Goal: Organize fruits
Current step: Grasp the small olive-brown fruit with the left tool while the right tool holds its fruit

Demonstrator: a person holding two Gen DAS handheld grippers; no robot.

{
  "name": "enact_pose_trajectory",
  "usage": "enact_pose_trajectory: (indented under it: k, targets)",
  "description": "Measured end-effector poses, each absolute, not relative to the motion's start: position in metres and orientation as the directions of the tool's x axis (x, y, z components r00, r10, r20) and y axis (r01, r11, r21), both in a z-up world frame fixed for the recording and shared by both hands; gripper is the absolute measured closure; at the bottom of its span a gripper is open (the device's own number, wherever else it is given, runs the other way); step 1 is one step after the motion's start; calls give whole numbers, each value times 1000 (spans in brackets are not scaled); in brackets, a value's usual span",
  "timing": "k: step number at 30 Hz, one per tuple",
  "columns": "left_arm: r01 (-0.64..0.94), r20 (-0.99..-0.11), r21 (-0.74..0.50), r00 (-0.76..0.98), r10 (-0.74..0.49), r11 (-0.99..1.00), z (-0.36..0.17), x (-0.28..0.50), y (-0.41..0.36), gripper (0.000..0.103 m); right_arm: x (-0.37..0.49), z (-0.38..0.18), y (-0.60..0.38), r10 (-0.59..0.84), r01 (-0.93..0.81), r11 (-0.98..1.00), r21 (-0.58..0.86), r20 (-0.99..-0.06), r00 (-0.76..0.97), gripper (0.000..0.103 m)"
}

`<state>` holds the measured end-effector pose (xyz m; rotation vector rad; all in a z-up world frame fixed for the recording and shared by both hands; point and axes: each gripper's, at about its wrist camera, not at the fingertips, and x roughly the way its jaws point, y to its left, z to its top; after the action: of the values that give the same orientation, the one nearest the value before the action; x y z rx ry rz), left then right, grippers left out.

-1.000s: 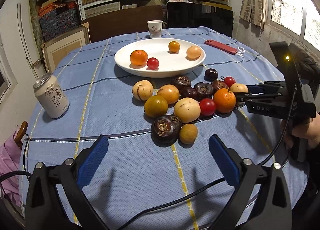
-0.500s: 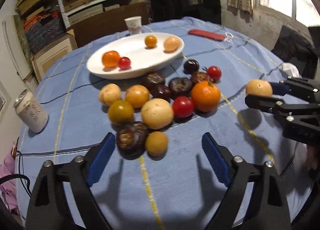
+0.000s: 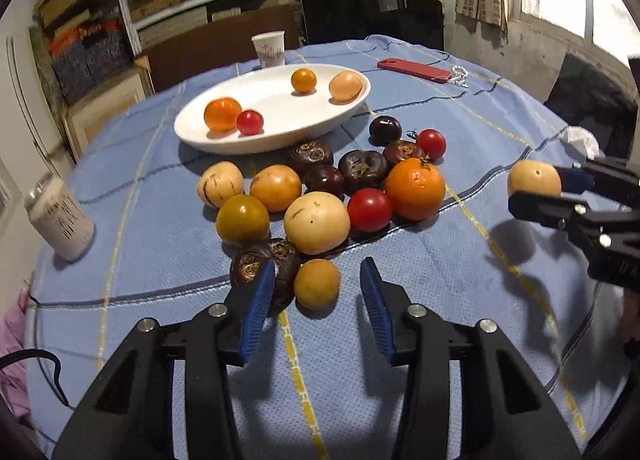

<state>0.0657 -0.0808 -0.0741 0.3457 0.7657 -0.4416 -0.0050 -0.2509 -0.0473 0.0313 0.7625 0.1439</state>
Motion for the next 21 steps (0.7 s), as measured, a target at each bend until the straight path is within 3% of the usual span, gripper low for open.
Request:
enact_pose_trajectory:
  k: [6, 9, 11, 13, 15, 16, 21]
  targets:
    - [531, -746, 112, 604, -282, 840, -77, 68, -85, 59, -5, -50, -253, 142, -111, 990, 89, -691, 709, 62]
    - [541, -747, 76, 587, -312, 837, -74, 67, -81, 68, -6, -50, -253, 144, -112, 989, 92, -691, 708, 62]
    - [573, -747, 49, 564, -351, 818, -72, 62, -82, 79, -5, -50, -254, 146, -109, 989, 98, -692, 707, 62]
    - [574, -749, 59, 567, -343, 817, -73, 59, -83, 79, -5, -50, -255, 147, -108, 989, 100, -692, 707, 62]
    - [532, -739, 122, 612, -281, 838, -75, 62, -82, 73, -5, -50, -255, 146, -109, 989, 98, -692, 707, 62]
    - [506, -749, 131, 614, -249, 852, -78, 67, -79, 57, -5, -49, -254, 147, -110, 989, 97, -691, 707, 62]
    - [527, -759, 154, 605, -242, 836, -84, 70, -83, 47, -6, -49, -254, 148, -110, 989, 99, -692, 707, 62]
